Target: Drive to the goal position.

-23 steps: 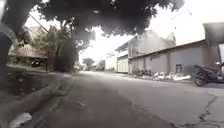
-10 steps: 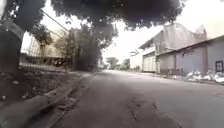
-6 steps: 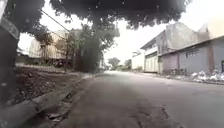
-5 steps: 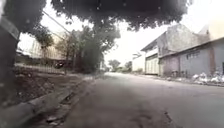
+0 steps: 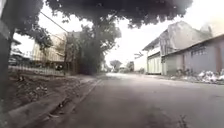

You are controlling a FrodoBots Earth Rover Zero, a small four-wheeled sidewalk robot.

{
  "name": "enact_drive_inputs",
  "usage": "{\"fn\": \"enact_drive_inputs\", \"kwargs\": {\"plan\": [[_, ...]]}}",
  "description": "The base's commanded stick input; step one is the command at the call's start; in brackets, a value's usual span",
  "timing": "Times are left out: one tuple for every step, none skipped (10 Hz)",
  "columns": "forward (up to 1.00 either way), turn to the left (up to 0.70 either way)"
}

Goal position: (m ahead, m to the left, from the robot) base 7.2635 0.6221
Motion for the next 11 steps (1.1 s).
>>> {"fn": "enact_drive_inputs", "kwargs": {"plan": [[0.70,0.00],[0.70,0.00],[0.70,0.00],[0.70,0.00],[0.70,0.00],[0.70,0.00],[0.70,0.00],[0.70,0.00],[0.70,0.00],[0.70,0.00],[0.70,0.00]]}}
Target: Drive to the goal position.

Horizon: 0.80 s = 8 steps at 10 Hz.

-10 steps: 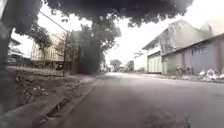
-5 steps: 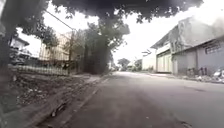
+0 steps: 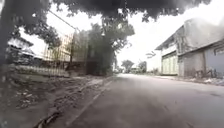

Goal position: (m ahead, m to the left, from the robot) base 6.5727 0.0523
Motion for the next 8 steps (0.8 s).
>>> {"fn": "enact_drive_inputs", "kwargs": {"plan": [[0.70,-0.18],[0.70,-0.35],[0.70,-0.35],[0.70,-0.35],[0.70,-0.35],[0.70,-0.06],[0.70,0.00],[0.70,0.00]]}}
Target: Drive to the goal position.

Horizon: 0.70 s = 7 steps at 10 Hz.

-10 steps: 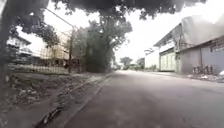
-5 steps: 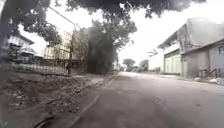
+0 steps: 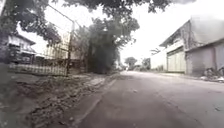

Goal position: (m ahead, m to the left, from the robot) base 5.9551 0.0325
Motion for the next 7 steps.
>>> {"fn": "enact_drive_inputs", "kwargs": {"plan": [[0.70,0.00],[0.70,0.00],[0.70,0.00],[0.70,0.00],[0.70,0.00],[0.70,0.00],[0.70,0.00]]}}
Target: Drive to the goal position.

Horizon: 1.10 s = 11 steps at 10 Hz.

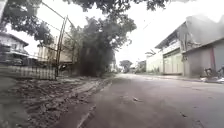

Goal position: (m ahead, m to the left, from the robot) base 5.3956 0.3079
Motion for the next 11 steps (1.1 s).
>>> {"fn": "enact_drive_inputs", "kwargs": {"plan": [[0.70,-0.20],[0.70,-0.35],[0.70,-0.35],[0.70,-0.35],[0.70,-0.17],[0.70,0.00],[0.70,0.00],[0.70,0.00],[0.70,0.00],[0.70,0.00],[0.70,-0.01]]}}
